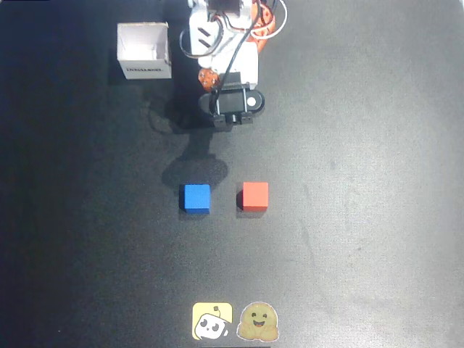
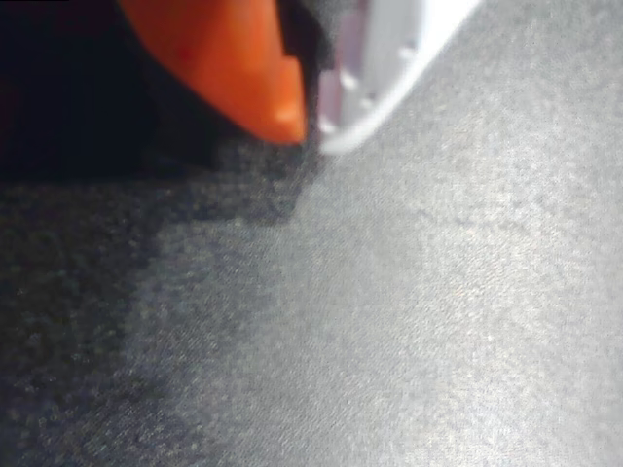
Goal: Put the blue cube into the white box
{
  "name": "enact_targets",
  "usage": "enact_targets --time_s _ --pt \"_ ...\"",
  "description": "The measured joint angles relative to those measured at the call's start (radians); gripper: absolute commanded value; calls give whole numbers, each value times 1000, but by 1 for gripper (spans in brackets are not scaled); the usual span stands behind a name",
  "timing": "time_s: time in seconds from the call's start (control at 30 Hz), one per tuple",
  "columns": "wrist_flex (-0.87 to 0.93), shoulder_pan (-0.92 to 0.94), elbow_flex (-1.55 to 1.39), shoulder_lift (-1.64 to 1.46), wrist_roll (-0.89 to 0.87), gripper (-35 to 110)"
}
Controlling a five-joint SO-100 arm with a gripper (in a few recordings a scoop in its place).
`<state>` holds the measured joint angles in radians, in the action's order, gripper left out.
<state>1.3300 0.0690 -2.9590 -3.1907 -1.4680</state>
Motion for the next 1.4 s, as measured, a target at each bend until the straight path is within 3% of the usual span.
enact_targets --time_s 0.87,1.17,1.4 --pt "20 0 74 28 21 0" --pt "11 21 517 604 31 0" --pt "-133 34 723 1005 34 0"
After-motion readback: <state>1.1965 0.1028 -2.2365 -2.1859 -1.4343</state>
